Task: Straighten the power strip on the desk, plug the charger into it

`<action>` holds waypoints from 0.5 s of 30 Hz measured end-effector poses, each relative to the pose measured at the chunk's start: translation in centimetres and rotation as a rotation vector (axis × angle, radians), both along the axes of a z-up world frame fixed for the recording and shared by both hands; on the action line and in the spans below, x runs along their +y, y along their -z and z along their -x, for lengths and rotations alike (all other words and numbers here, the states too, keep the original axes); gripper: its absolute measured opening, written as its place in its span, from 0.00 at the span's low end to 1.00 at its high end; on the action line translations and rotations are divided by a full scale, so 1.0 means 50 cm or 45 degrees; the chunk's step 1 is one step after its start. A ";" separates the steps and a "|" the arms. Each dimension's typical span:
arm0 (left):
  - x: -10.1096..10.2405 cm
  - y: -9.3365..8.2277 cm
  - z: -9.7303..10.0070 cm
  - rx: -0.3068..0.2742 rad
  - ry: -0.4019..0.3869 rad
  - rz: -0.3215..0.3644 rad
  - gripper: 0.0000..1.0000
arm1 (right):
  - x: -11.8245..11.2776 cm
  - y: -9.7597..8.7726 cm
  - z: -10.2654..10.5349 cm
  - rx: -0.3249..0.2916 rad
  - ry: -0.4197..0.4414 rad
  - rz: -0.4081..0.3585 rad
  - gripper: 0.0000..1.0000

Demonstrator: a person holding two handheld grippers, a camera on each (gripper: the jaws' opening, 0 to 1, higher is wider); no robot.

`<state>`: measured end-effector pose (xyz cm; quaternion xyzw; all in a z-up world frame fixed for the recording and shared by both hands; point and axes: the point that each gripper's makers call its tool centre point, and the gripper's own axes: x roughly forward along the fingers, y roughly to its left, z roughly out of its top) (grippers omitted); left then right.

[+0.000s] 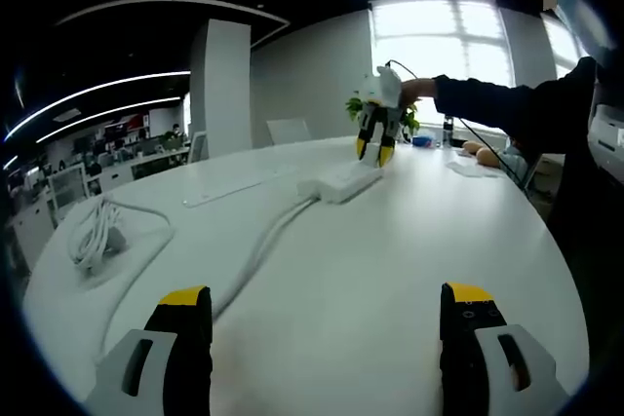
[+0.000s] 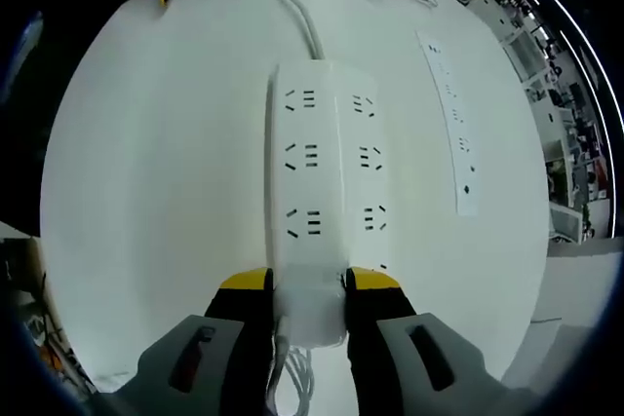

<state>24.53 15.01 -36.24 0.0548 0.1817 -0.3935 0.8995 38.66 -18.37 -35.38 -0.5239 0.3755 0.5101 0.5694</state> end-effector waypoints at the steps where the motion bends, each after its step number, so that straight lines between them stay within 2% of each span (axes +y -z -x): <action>1: 0.000 0.000 0.000 0.000 -0.001 -0.001 0.99 | 0.001 0.003 -0.001 0.002 -0.004 0.012 0.27; 4: 0.000 -0.001 0.000 0.000 -0.004 -0.003 0.99 | -0.001 0.005 0.001 -0.011 -0.033 0.036 0.27; 8: 0.000 -0.002 0.000 -0.001 -0.005 0.001 0.99 | 0.002 0.000 0.002 0.000 -0.025 -0.058 0.27; 15: 0.001 -0.001 0.007 0.008 -0.004 -0.004 0.99 | 0.006 0.000 0.000 -0.022 -0.017 -0.088 0.28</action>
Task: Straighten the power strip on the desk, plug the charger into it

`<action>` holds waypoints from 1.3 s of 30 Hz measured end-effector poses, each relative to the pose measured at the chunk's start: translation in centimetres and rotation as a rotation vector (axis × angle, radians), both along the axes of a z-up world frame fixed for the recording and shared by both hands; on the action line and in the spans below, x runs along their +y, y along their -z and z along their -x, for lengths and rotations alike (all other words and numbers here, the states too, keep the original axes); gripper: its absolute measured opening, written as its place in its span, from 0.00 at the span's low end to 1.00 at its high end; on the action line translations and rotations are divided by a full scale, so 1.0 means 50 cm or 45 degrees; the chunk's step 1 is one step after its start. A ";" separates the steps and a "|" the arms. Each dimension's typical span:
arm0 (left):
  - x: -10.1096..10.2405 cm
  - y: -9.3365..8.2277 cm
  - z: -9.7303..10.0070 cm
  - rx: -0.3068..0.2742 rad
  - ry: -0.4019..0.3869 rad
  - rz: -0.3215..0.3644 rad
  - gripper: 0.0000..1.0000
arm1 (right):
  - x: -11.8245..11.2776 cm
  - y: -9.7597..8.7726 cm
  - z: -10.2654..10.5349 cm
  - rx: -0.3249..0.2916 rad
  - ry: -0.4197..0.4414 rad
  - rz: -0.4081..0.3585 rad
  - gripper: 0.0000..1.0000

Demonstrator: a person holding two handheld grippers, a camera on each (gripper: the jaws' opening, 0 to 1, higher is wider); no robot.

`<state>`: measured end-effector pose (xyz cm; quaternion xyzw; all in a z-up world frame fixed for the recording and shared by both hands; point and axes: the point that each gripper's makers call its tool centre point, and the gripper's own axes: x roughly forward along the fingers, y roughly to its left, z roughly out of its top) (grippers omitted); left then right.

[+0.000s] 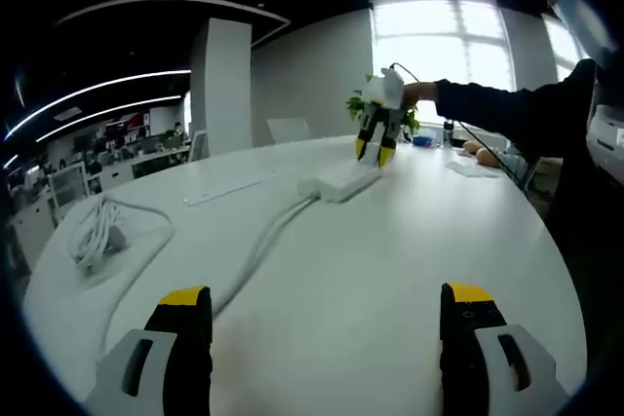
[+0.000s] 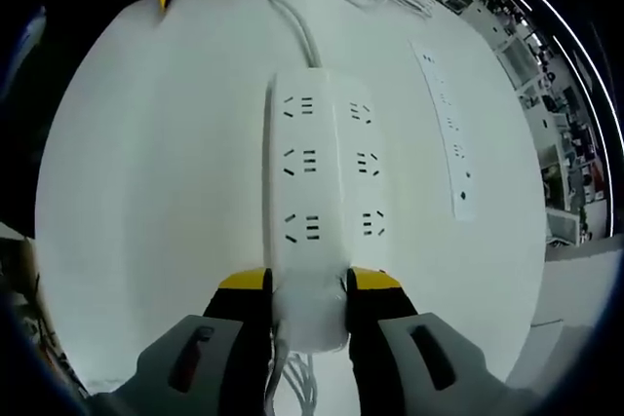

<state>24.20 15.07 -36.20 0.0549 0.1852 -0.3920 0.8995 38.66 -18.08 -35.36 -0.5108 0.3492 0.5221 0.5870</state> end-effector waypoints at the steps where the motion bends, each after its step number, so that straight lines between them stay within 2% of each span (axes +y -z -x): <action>1: 0.001 0.001 0.001 0.001 -0.001 -0.002 0.99 | 0.000 0.000 -0.002 -0.007 0.010 -0.009 0.28; 5: 0.002 0.004 0.005 0.014 -0.001 -0.006 0.99 | 0.000 0.001 -0.005 -0.036 0.016 -0.007 0.28; 18: 0.009 0.005 0.007 0.019 0.003 -0.016 0.99 | -0.001 0.005 0.004 -0.017 0.044 -0.021 0.35; 22: 0.008 0.007 0.008 0.021 0.007 -0.015 0.99 | 0.000 0.002 0.006 -0.006 0.074 -0.045 0.41; 28: 0.006 0.007 0.007 0.020 0.011 -0.012 0.99 | -0.005 -0.001 0.008 -0.007 0.074 -0.042 0.41; 39: 0.006 0.003 0.011 0.016 0.014 -0.013 0.99 | -0.008 -0.011 0.018 -0.009 0.102 -0.075 0.47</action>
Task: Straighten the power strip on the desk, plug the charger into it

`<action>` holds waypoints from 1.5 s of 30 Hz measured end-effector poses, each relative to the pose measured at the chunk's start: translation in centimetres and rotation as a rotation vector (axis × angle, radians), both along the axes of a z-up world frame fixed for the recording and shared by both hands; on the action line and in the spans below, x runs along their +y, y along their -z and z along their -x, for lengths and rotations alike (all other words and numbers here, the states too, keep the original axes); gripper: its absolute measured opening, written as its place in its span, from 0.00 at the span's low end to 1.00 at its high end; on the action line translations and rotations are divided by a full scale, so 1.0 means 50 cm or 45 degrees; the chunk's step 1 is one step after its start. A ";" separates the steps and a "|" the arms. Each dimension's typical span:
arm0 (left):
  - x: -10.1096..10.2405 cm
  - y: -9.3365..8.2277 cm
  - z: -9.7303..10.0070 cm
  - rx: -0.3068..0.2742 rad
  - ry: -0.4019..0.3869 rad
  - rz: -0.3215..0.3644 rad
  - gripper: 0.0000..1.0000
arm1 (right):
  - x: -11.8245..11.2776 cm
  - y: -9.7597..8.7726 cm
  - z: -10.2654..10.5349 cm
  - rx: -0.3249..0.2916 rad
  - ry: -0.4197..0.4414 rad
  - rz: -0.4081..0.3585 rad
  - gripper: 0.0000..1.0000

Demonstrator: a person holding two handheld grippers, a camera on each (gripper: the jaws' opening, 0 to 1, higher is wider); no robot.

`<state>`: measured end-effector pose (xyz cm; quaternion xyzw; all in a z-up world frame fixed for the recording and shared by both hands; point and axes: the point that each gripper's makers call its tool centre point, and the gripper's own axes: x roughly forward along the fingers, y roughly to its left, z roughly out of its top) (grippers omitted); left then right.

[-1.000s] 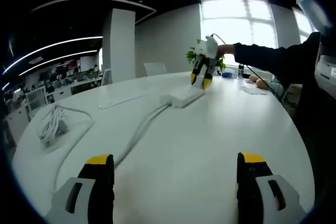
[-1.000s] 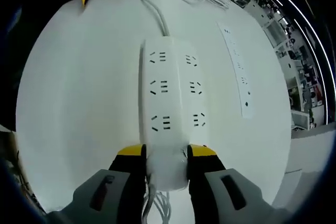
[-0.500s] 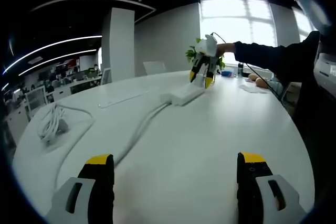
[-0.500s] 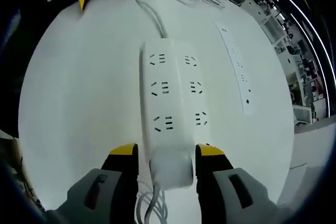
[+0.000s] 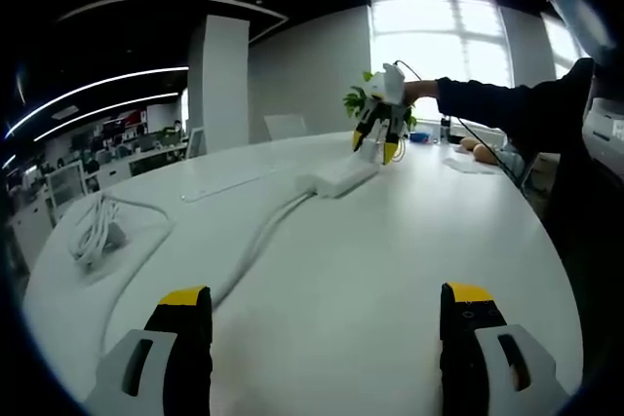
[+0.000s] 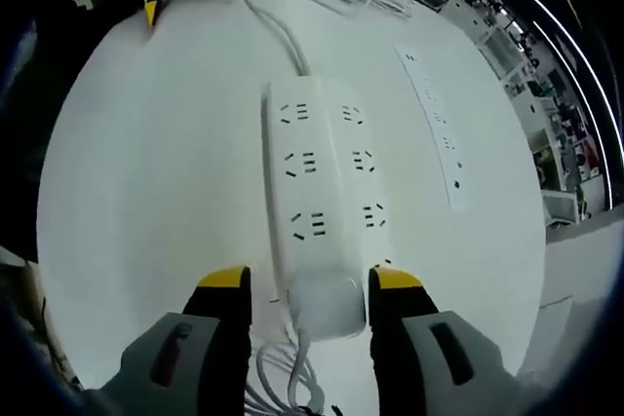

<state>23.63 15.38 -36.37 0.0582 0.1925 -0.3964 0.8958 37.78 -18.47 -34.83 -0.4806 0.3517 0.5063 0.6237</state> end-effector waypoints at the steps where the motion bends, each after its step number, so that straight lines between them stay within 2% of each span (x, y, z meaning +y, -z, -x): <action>1: 0.000 0.000 0.001 -0.001 0.001 -0.001 0.99 | 0.000 -0.002 0.000 -0.008 0.001 -0.003 0.48; 14: -0.004 -0.005 0.007 -0.008 0.012 -0.002 0.99 | 0.009 -0.021 0.012 -0.019 0.017 -0.067 0.54; 26: -0.008 -0.007 0.010 -0.012 0.019 -0.006 0.99 | 0.013 -0.036 0.014 -0.074 0.038 -0.127 0.59; 32: -0.012 -0.011 0.012 -0.018 0.024 -0.009 0.99 | 0.016 -0.052 0.014 -0.098 0.062 -0.189 0.65; 34: -0.013 -0.012 0.013 -0.020 0.027 -0.009 0.99 | 0.016 -0.056 0.019 -0.091 0.069 -0.207 0.65; 37: -0.015 -0.014 0.014 -0.023 0.026 -0.009 0.99 | 0.018 -0.067 0.018 -0.135 0.070 -0.242 0.65; 45: -0.018 -0.019 0.018 -0.032 0.029 -0.009 0.99 | 0.020 -0.083 0.022 -0.155 0.088 -0.315 0.71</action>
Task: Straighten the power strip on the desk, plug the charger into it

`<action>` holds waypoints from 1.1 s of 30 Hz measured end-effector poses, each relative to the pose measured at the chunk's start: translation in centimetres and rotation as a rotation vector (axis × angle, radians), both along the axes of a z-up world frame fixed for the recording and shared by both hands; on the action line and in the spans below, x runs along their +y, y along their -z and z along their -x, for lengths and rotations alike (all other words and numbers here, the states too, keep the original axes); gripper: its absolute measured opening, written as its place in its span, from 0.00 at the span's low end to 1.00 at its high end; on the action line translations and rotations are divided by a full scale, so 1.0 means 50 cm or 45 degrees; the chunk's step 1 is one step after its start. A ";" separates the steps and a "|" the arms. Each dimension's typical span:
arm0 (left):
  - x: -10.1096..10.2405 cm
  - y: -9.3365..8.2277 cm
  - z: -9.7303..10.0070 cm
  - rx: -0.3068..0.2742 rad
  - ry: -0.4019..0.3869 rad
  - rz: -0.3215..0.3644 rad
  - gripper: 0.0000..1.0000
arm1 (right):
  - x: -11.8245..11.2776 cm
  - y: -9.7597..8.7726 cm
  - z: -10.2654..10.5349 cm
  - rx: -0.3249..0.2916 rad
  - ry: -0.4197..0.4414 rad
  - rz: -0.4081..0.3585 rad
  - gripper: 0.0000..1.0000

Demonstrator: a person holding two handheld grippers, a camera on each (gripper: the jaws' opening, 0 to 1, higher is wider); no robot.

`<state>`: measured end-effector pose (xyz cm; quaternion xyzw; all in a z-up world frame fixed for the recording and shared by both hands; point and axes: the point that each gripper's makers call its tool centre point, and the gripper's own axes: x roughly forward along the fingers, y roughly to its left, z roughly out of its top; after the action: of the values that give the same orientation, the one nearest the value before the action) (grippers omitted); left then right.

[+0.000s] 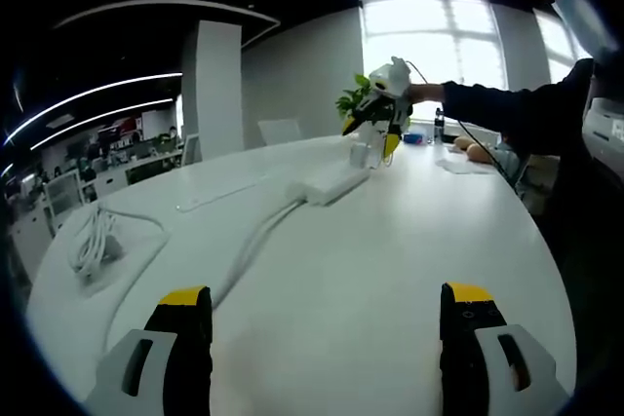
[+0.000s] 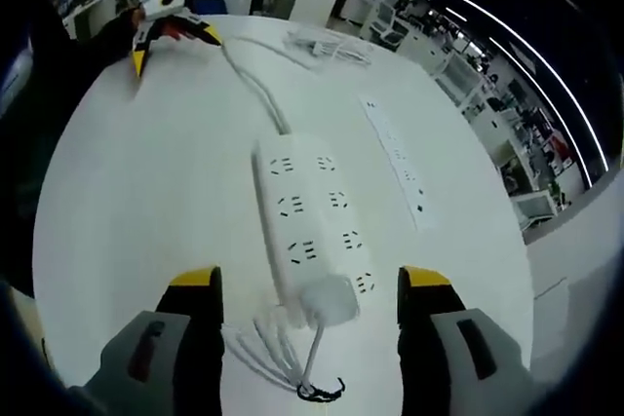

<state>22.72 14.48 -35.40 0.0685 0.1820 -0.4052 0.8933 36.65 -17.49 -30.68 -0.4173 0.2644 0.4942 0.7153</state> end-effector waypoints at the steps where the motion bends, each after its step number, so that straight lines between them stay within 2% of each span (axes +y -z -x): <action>1: 0.000 -0.001 0.001 -0.001 -0.001 0.000 0.99 | 0.000 -0.002 0.001 -0.002 0.002 -0.010 0.71; 5: 0.002 -0.007 0.002 -0.011 -0.006 0.001 0.99 | 0.004 -0.007 0.005 -0.015 0.026 -0.088 0.72; 7: 0.002 -0.009 0.003 -0.014 -0.008 0.001 0.99 | 0.002 -0.003 0.007 -0.019 0.032 -0.092 0.73; 10: -0.001 -0.009 0.008 -0.016 -0.001 -0.001 0.99 | -0.002 -0.005 0.006 -0.067 0.046 -0.107 0.72; 14: -0.002 -0.009 0.011 -0.016 0.000 -0.003 0.99 | -0.003 -0.004 0.013 -0.051 0.065 -0.133 0.76; 21: 0.000 -0.013 0.014 -0.021 -0.002 0.000 0.99 | -0.004 -0.005 0.019 -0.066 0.066 -0.146 0.79; 27: -0.001 -0.007 0.017 -0.016 -0.004 0.001 0.99 | -0.003 -0.003 0.022 -0.067 0.068 -0.176 0.87; 30: -0.005 -0.005 0.018 -0.013 0.000 0.005 0.99 | 0.000 -0.005 0.020 -0.108 0.055 -0.205 0.99; 33: -0.004 -0.001 0.016 -0.008 0.000 -0.002 0.99 | -0.001 -0.007 0.018 -0.119 0.057 -0.211 0.99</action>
<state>21.94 14.26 -35.33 0.0703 0.1796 -0.4048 0.8938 35.76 -17.53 -30.32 -0.3733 0.1984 0.4781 0.7699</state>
